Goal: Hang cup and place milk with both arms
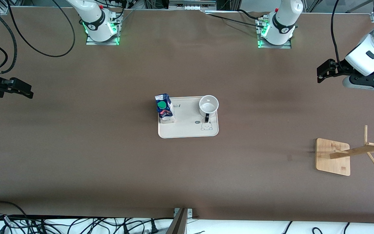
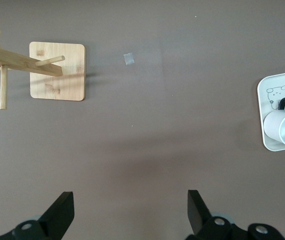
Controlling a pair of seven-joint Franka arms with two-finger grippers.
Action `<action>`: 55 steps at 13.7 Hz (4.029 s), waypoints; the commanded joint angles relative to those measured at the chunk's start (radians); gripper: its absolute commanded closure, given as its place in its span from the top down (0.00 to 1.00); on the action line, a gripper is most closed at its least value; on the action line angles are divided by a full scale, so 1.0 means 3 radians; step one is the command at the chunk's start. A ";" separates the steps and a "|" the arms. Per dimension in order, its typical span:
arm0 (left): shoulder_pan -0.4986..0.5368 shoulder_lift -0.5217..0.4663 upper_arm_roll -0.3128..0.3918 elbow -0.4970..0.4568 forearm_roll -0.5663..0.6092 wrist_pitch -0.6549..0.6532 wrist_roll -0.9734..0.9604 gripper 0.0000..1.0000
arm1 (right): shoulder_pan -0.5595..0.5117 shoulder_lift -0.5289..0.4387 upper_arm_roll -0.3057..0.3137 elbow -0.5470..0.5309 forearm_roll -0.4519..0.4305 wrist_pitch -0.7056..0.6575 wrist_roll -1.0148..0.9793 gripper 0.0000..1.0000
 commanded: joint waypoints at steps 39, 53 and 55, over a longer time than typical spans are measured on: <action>-0.0059 0.0342 -0.0013 0.0210 -0.0022 -0.0163 0.0017 1.00 | -0.0068 0.0041 0.0011 0.0059 0.0040 0.0049 0.0030 1.00; -0.1148 0.1476 -0.0008 0.0731 -0.0416 0.0383 -0.1005 1.00 | -0.0068 0.0000 -0.0024 0.0085 0.0045 -0.0129 -0.0011 1.00; -0.1276 0.1589 -0.0008 0.0747 -0.0422 0.0516 -0.1148 1.00 | -0.0062 0.0000 -0.0019 0.0085 0.0045 -0.0129 -0.0011 1.00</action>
